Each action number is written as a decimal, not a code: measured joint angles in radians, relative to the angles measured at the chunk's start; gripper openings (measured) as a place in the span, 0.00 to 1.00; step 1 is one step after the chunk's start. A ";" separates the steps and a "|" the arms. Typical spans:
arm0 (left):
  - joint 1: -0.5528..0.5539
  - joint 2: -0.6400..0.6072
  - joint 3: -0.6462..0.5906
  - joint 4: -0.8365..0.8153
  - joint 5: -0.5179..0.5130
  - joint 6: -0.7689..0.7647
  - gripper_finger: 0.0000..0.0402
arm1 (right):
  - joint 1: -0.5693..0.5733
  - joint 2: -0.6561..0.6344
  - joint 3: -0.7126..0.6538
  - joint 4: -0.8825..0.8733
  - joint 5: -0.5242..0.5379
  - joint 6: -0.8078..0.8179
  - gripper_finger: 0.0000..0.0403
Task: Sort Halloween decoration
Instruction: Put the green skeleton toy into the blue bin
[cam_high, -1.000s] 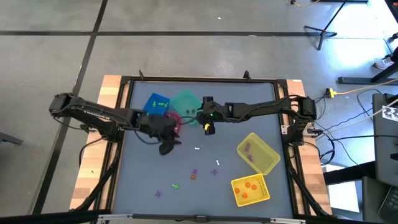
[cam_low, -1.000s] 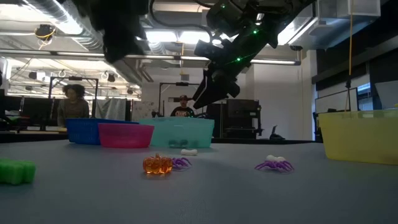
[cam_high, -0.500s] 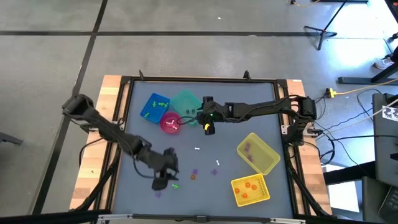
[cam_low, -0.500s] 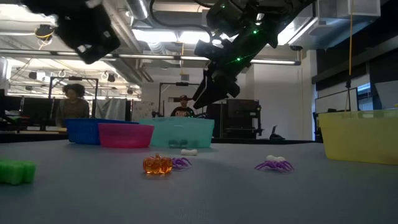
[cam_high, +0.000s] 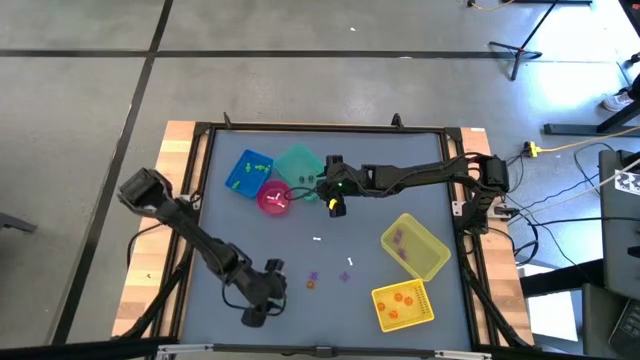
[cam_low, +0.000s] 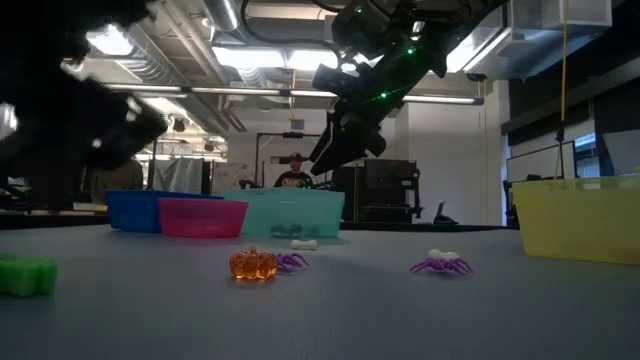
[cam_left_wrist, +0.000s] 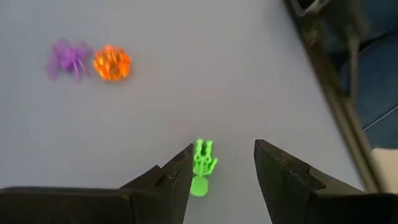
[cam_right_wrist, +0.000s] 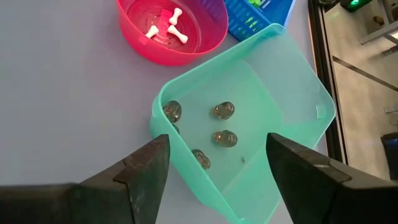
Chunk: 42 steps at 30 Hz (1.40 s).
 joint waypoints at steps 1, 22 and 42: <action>-0.002 0.012 0.000 0.000 0.000 0.000 0.38 | 0.000 0.000 0.000 0.000 0.000 0.000 0.66; -0.017 0.083 0.002 -0.016 -0.080 0.045 0.35 | 0.000 0.000 0.000 0.000 0.004 0.000 0.66; -0.027 0.084 0.001 -0.014 -0.093 0.047 0.12 | 0.000 0.000 0.000 0.000 0.005 0.000 0.66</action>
